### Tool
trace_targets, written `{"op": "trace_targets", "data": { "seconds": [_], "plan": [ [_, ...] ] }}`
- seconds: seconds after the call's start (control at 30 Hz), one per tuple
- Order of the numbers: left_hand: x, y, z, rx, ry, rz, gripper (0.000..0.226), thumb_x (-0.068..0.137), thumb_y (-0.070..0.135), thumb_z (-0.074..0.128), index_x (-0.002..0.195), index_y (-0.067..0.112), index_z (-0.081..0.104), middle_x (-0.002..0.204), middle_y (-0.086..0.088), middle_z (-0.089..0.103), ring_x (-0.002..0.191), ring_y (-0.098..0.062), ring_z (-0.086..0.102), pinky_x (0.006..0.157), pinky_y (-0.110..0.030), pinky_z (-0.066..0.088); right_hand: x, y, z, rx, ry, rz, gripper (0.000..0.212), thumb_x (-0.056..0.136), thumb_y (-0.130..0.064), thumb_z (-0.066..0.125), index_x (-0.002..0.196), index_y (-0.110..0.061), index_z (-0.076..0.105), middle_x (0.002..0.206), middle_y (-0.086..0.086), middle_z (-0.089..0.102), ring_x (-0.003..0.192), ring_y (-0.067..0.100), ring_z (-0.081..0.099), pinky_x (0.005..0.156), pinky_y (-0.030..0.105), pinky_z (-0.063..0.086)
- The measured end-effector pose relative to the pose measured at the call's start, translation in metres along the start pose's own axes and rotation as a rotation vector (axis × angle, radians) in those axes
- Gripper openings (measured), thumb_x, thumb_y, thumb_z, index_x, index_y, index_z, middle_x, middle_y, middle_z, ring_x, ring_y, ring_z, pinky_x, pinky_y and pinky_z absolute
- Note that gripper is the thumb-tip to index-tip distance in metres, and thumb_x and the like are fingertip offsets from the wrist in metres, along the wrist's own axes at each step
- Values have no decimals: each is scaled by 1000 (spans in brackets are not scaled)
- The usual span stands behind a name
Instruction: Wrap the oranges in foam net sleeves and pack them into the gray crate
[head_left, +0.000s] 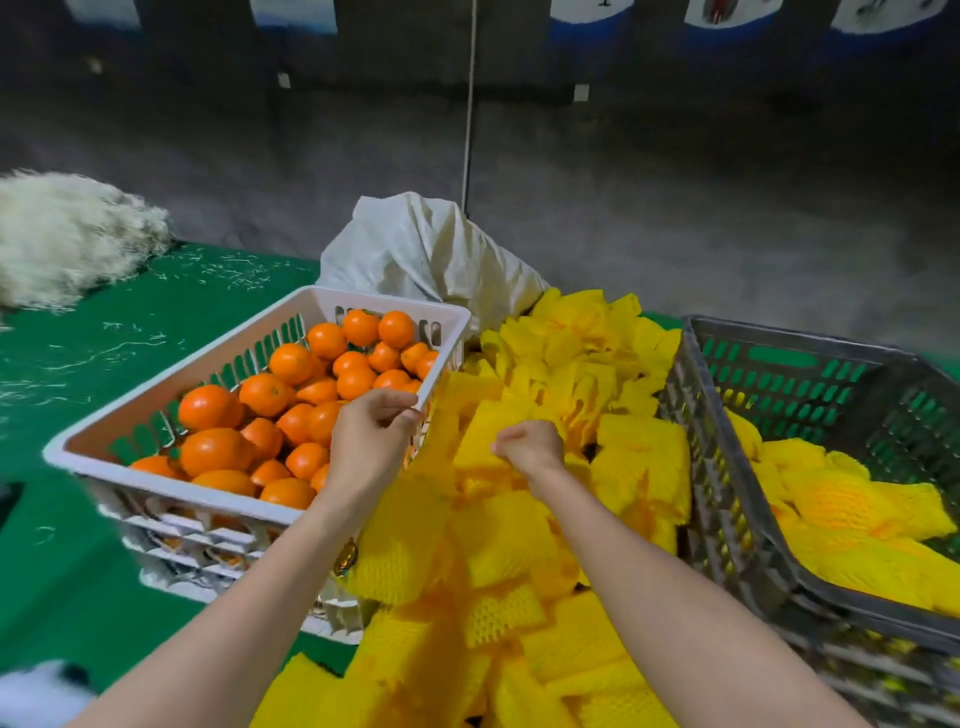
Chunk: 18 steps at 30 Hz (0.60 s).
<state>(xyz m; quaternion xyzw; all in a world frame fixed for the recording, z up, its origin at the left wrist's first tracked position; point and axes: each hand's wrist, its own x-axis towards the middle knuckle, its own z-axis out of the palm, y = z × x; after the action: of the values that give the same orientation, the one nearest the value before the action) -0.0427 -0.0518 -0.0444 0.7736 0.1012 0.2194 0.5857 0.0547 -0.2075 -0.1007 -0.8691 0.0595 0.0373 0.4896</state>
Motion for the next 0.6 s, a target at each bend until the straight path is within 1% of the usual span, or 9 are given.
{"op": "trace_targets", "data": {
  "seconds": [0.07,0.13,0.2,0.27,0.37,0.43,0.47,0.53,0.6],
  "plan": [
    [2,0,-5,-11,-13,-25,9,92,10,60,97,17,65,97,-4,67,78,-12,62,59,-30,48,-11,-14,-10,218,49,-41,18,76,1,70,84,-14,62,81,9,58,70,21,55,65,34,51],
    [3,4,-5,-76,-57,-58,15,92,12,61,106,12,64,101,-4,66,81,-9,62,70,-34,54,-29,-24,-20,414,-41,-107,34,77,7,66,80,-21,48,77,4,46,63,15,50,54,30,51],
    [4,11,-3,-138,-136,-115,31,91,17,63,120,7,59,104,0,63,89,-12,61,87,-41,53,-50,-25,-28,430,-107,-201,39,77,8,66,85,-24,45,82,3,46,67,14,49,55,25,47],
    [6,16,-1,-171,-255,-199,42,89,24,65,124,4,57,111,-4,63,101,-22,61,92,-44,50,-70,-23,-34,414,-169,-254,44,77,7,67,98,-25,46,86,2,48,66,14,50,55,21,45],
    [4,17,-2,-234,-366,-211,37,85,16,69,108,-11,61,97,-20,64,91,-29,59,77,-45,47,-87,-24,-41,296,-215,-310,63,77,4,70,124,-24,37,97,4,51,73,16,55,64,23,47],
    [3,16,-4,-222,-380,-158,30,83,9,70,101,-13,64,94,-29,66,83,-37,61,76,-56,50,-91,-29,-44,62,-91,-455,76,80,-11,72,137,-34,27,123,-4,46,104,12,52,83,22,44],
    [1,16,-5,-213,-384,-128,25,82,8,71,98,-10,67,95,-29,68,84,-41,64,78,-58,50,-92,-34,-44,-34,-22,-562,77,82,-18,70,141,-35,24,133,-11,40,119,7,44,92,16,37],
    [0,15,-5,-186,-389,-80,17,79,7,73,91,-5,69,90,-24,70,83,-41,66,73,-53,53,-95,-45,-40,-166,79,-739,64,85,-23,67,141,-29,37,140,-11,37,130,5,34,98,4,23],
    [1,12,-5,-151,-380,-45,10,78,7,75,79,1,68,79,-20,66,68,-31,60,61,-40,47,-96,-53,-31,-241,187,-827,43,83,-19,69,124,-15,59,131,3,52,123,16,45,95,4,24]
  ]
}}
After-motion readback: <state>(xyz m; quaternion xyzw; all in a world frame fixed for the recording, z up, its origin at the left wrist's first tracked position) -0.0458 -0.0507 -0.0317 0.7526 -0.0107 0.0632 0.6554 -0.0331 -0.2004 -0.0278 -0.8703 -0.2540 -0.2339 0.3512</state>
